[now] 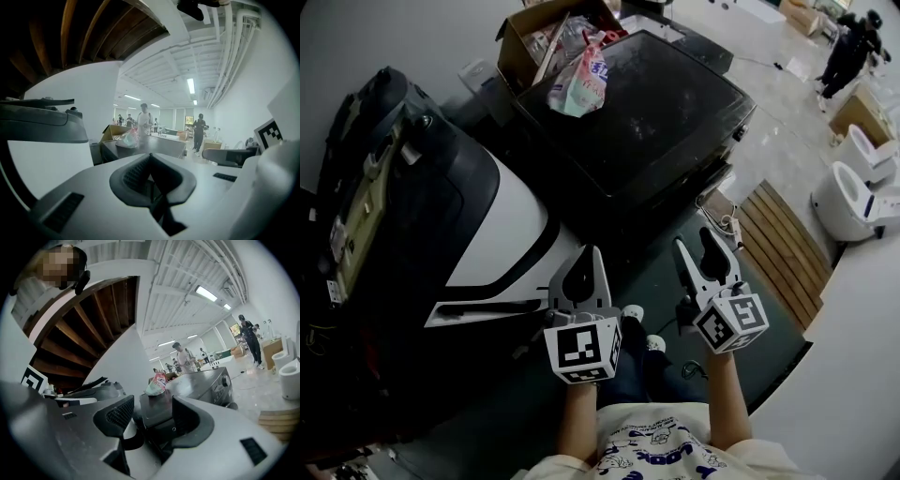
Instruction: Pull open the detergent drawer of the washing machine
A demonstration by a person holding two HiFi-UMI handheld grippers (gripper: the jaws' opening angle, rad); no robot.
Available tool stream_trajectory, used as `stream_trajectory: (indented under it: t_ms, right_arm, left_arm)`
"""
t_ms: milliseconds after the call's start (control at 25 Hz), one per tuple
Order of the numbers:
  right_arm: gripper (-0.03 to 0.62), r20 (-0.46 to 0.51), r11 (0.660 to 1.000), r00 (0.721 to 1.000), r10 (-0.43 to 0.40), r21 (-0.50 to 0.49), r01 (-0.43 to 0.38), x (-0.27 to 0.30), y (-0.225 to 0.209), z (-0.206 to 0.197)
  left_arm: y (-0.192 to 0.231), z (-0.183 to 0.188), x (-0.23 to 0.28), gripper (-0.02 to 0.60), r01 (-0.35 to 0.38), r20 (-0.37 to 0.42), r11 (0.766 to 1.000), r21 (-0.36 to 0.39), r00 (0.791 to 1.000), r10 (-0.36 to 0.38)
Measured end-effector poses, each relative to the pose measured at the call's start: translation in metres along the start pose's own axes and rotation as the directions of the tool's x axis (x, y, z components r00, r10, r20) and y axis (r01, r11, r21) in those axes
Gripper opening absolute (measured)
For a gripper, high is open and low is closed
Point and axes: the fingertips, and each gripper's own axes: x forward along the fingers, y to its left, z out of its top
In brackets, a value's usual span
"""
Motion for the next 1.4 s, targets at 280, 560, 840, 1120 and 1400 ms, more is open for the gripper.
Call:
stream_trajectory:
  t_ms: [280, 560, 840, 1120, 1400]
  right_arm:
    - [0.253, -0.022, 0.993, 0.999, -0.028, 0.112, 0.031, 0.038, -0.024, -0.033]
    - [0.253, -0.012, 0.973, 1.0, 0.006, 0.233, -0.003, 0.065, -0.042, -0.065]
    - [0.245, 0.038, 0.914, 0.999, 0.012, 0.406, -0.026, 0.079, -0.058, -0.095]
    - [0.235, 0.109, 0.821, 0.993, 0.035, 0.563, -0.091, 0.092, -0.075, -0.123]
    - [0.241, 0.145, 0.764, 0.989, 0.027, 0.635, -0.114, 0.104, -0.096, -0.146]
  left_arm:
    - [0.01, -0.021, 0.052, 0.015, 0.073, -0.056, 0.997, -0.001, 0.996, -0.073]
    - [0.013, -0.047, 0.09, 0.015, 0.128, -0.103, 0.992, 0.007, 0.987, -0.126]
    - [0.017, -0.069, 0.111, 0.015, 0.166, -0.134, 0.986, 0.011, 0.977, -0.163]
    - [0.015, -0.101, 0.123, 0.014, 0.195, -0.169, 0.981, 0.007, 0.967, -0.191]
    - [0.012, -0.125, 0.134, 0.015, 0.206, -0.185, 0.979, -0.005, 0.962, -0.203]
